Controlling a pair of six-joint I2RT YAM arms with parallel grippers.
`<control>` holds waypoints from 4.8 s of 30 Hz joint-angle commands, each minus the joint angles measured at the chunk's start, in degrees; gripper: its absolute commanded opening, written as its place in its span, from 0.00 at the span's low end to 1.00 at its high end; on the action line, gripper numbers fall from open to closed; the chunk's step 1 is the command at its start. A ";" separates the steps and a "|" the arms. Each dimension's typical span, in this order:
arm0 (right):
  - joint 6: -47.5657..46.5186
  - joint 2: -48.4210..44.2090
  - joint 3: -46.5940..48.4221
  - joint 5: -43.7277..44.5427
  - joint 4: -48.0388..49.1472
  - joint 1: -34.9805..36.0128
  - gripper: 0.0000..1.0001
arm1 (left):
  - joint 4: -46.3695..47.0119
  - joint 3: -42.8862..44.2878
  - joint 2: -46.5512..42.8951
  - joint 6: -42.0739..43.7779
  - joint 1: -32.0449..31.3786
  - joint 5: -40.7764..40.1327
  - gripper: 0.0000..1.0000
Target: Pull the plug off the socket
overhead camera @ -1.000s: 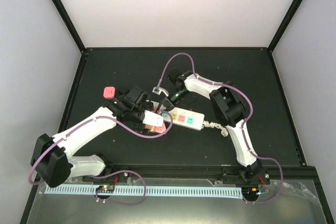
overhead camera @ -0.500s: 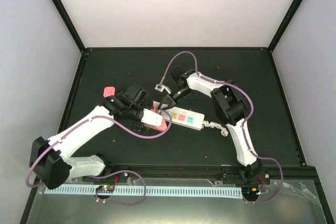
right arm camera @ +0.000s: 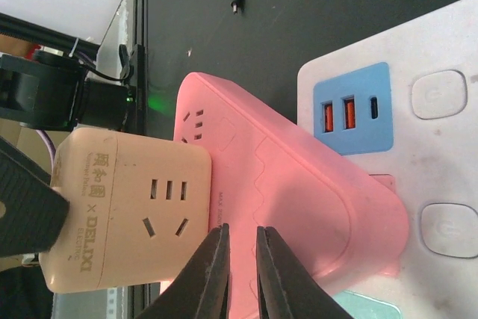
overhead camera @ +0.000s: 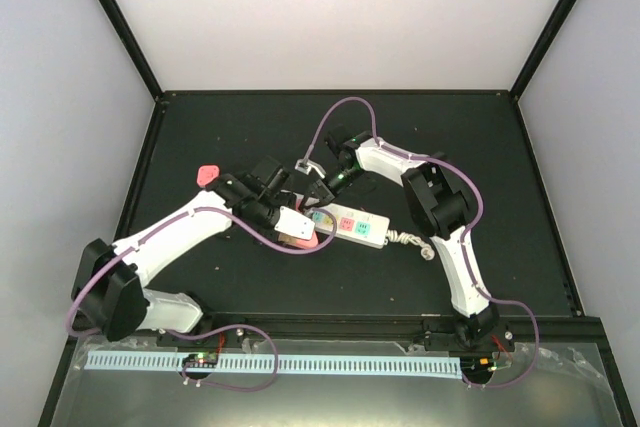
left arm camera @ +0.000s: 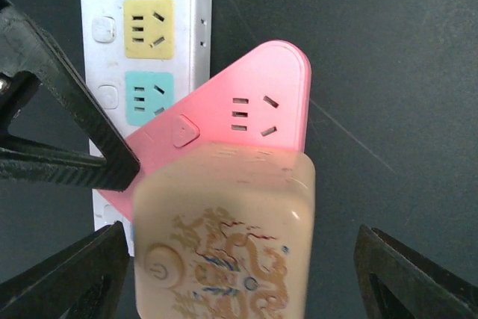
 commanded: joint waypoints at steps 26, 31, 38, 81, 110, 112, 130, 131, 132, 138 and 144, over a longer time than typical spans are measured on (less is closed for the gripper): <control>-0.24 1.34 -5.69 19.60 4.51 1.11 0.16 | -5.00 9.66 5.00 1.32 0.34 1.07 0.29; -0.22 1.45 -5.91 19.89 4.68 1.12 0.16 | -4.49 9.50 3.56 1.48 0.38 1.26 0.28; -0.32 0.34 -5.94 18.44 4.35 1.26 0.17 | -3.84 8.77 4.23 1.03 0.60 1.37 0.24; 12.59 -27.85 -41.27 -2.43 14.32 -2.44 0.98 | -3.53 8.65 7.09 -1.50 0.57 1.92 0.23; 11.96 -23.51 -33.66 9.75 15.15 -6.40 0.93 | 3.17 7.06 9.21 -5.27 0.54 -0.30 0.36; 14.52 -23.46 -33.61 6.63 16.71 -5.90 0.92 | 3.32 7.14 9.40 -5.49 0.50 0.05 0.36; 34.66 -19.53 -38.51 -2.23 34.77 -0.99 0.84 | 3.66 7.47 9.94 -5.69 0.51 0.33 0.36; 36.59 -19.86 -39.64 -2.24 37.12 -0.76 0.83 | 3.66 7.56 9.94 -5.68 0.48 0.38 0.35; 38.81 -20.42 -41.42 -2.22 40.17 -0.31 0.82 | 3.65 7.58 10.03 -5.68 0.45 0.31 0.35; 52.75 -20.92 -48.70 -4.29 61.50 0.99 0.76 | 3.83 7.79 10.54 -5.56 0.50 0.84 0.35; 68.11 -18.77 -56.06 -3.65 84.98 0.98 0.70 | 3.14 8.79 11.00 -5.53 0.51 1.00 0.35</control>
